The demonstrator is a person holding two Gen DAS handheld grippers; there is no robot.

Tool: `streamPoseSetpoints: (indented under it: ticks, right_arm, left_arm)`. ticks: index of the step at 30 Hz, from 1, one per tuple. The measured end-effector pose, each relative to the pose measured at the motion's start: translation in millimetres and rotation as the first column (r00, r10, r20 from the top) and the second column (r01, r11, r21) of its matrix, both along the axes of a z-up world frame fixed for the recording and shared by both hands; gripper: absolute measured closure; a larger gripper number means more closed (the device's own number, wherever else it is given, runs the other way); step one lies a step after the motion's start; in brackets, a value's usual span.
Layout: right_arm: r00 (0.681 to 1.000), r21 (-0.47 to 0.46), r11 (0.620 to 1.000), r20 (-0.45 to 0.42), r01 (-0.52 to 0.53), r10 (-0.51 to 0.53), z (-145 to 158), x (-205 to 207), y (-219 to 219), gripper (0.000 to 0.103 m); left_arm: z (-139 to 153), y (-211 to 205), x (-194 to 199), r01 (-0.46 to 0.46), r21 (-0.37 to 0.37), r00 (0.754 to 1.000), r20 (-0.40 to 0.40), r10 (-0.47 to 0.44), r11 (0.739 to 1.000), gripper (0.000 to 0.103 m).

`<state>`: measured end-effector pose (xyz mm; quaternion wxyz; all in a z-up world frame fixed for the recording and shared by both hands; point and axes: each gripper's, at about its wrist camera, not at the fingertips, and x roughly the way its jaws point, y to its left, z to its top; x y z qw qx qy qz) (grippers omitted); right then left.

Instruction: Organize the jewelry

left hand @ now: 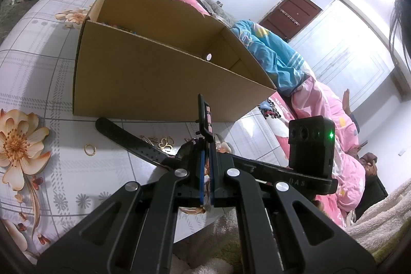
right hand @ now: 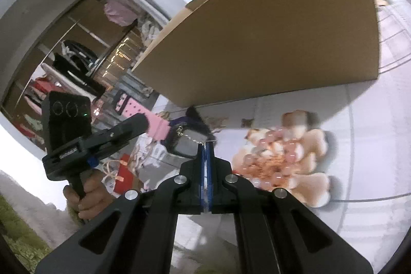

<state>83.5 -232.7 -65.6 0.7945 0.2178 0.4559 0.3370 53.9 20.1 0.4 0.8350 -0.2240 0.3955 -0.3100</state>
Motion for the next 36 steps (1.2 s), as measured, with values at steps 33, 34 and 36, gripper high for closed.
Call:
streamPoseSetpoints:
  ticks: [33, 34, 36]
  right_arm:
    - [1.0, 0.096, 0.995, 0.001, 0.003, -0.003, 52, 5, -5, 0.058]
    - [1.0, 0.095, 0.995, -0.005, -0.013, 0.013, 54, 6, -1, 0.058]
    - [0.998, 0.075, 0.996, -0.028, -0.048, 0.05, 58, 8, 12, 0.058]
  left_arm:
    - [6, -38, -12, 0.038, 0.116, 0.996, 0.074, -0.047, 0.992, 0.101]
    - [6, -40, -13, 0.039, 0.126, 0.996, 0.08, -0.049, 0.991, 0.101]
    - [6, -47, -16, 0.04, 0.154, 0.994, 0.099, -0.056, 0.987, 0.101]
